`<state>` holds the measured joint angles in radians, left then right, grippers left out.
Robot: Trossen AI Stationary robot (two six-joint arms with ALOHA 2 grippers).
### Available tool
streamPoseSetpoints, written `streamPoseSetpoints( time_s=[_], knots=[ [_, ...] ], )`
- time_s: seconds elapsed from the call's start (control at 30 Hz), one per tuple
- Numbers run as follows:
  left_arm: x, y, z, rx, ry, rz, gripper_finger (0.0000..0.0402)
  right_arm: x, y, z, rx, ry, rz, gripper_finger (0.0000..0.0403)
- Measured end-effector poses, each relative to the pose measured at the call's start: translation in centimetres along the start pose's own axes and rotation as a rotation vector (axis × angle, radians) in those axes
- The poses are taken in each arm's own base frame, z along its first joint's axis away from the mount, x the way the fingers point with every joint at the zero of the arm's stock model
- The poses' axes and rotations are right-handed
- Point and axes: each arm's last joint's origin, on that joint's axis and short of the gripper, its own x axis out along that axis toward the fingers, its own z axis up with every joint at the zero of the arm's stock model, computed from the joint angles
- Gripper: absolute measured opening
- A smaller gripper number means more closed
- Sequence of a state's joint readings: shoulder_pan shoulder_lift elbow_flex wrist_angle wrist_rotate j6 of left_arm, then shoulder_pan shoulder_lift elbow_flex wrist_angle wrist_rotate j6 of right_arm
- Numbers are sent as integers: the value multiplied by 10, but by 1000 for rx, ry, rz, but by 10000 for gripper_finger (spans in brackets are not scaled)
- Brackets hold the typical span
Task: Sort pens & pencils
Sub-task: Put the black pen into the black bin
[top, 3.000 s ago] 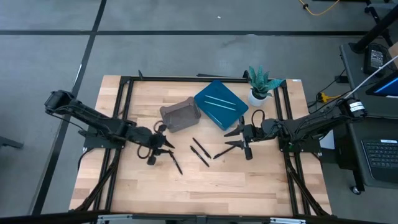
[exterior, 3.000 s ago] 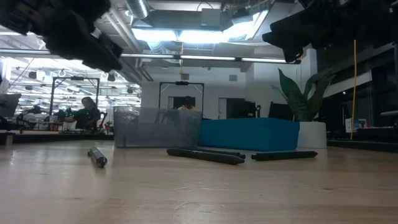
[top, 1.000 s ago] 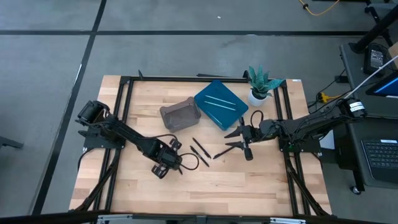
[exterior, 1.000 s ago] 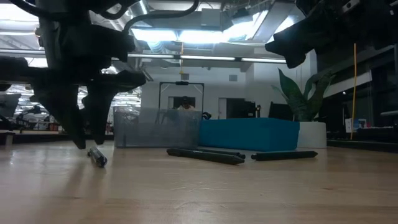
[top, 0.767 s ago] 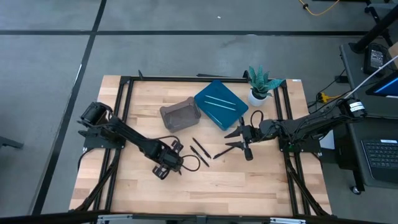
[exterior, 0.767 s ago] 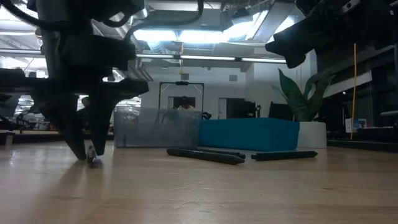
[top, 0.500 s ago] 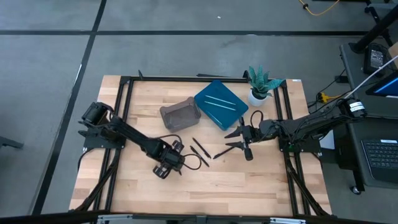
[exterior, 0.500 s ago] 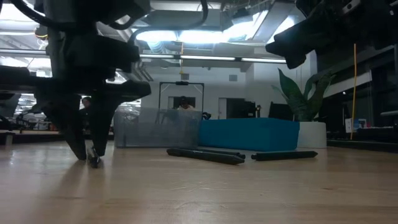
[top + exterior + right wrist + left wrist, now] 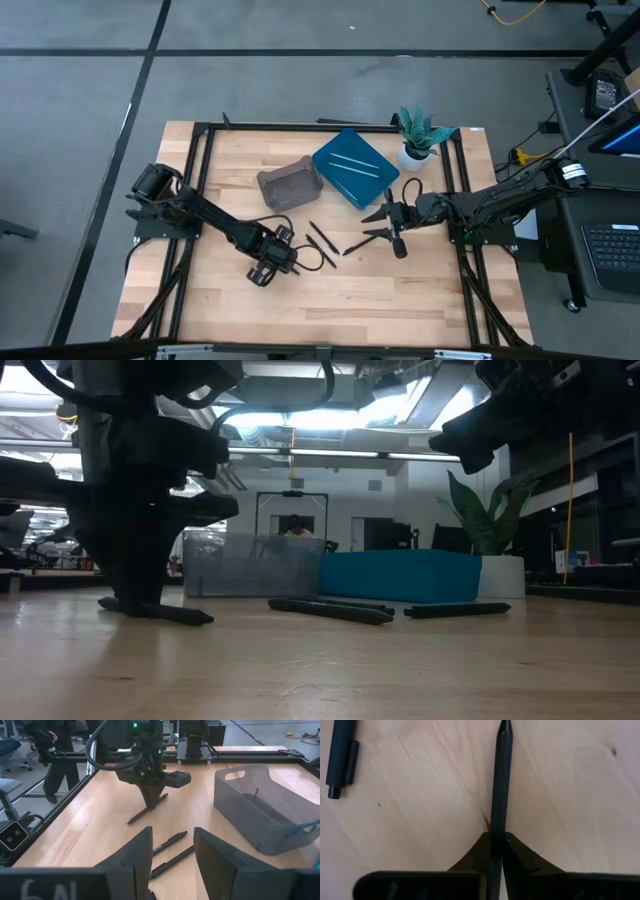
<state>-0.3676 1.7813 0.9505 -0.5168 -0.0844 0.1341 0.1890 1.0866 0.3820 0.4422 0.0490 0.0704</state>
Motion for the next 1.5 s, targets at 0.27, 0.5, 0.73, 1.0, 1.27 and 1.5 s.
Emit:
streamPoseSetpoints(
  time_s=[0.27,0.5,0.73,1.0,1.27,1.5],
  knots=[
    [-21,5,1,-42,-88,87,17,0,0,0,0,1,0,145],
    [-85,16,-4,-74,-272,250,17,0,0,-1,-1,15,-1,145],
    [-142,48,-29,-220,-415,393,17,0,0,-2,-1,22,-2,145],
    [-145,91,-48,-351,-395,426,17,0,0,-2,-2,25,-2,145],
    [-143,122,-64,-488,-395,408,17,0,0,-3,-22,28,-2,145],
    [-140,134,-74,-533,-353,415,17,0,0,-4,-25,36,-4,145]
  ],
)
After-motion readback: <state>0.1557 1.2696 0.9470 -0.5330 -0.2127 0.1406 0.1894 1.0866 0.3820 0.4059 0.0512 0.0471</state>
